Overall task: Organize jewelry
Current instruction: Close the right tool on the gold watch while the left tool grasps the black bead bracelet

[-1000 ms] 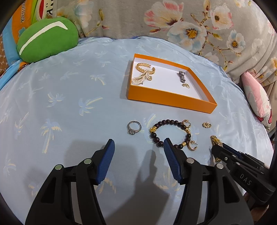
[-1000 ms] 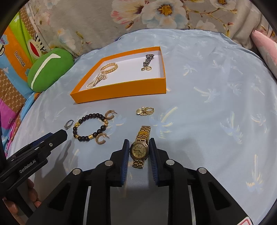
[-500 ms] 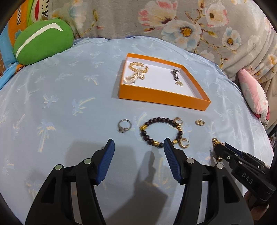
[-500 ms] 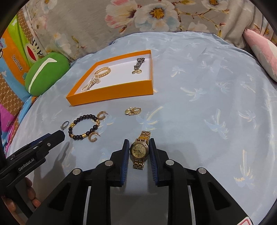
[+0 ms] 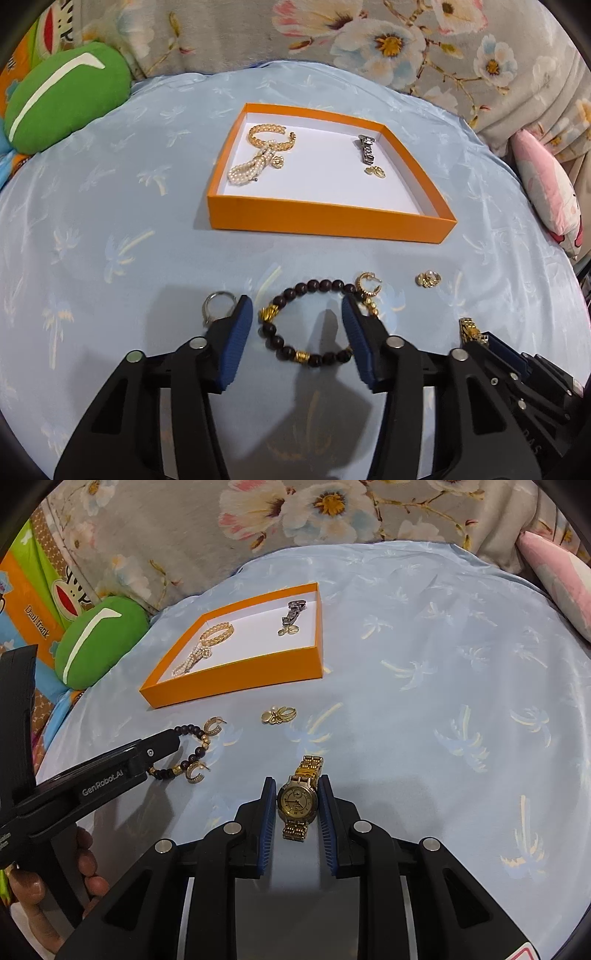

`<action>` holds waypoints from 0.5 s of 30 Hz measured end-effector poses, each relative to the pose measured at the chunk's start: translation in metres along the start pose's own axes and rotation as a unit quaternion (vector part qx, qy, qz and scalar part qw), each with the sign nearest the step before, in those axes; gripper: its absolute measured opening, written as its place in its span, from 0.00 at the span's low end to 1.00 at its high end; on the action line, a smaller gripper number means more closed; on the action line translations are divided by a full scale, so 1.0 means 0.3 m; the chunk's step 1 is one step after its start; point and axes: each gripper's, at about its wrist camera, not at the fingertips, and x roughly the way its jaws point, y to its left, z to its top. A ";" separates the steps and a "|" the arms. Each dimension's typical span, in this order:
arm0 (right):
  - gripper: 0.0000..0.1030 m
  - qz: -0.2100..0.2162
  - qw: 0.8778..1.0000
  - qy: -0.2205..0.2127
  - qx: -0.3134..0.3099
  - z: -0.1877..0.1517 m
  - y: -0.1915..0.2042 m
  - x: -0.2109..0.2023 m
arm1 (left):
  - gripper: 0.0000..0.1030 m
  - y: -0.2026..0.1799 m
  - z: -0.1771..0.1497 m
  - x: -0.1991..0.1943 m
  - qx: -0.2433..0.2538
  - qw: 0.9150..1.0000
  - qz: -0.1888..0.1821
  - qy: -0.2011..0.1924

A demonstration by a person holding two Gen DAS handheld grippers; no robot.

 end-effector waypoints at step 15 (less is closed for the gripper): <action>0.21 0.004 1.000 0.001 0.003 0.004 -0.008 0.005 | 0.13 -0.046 0.027 0.007 0.082 0.996 -0.012 -0.019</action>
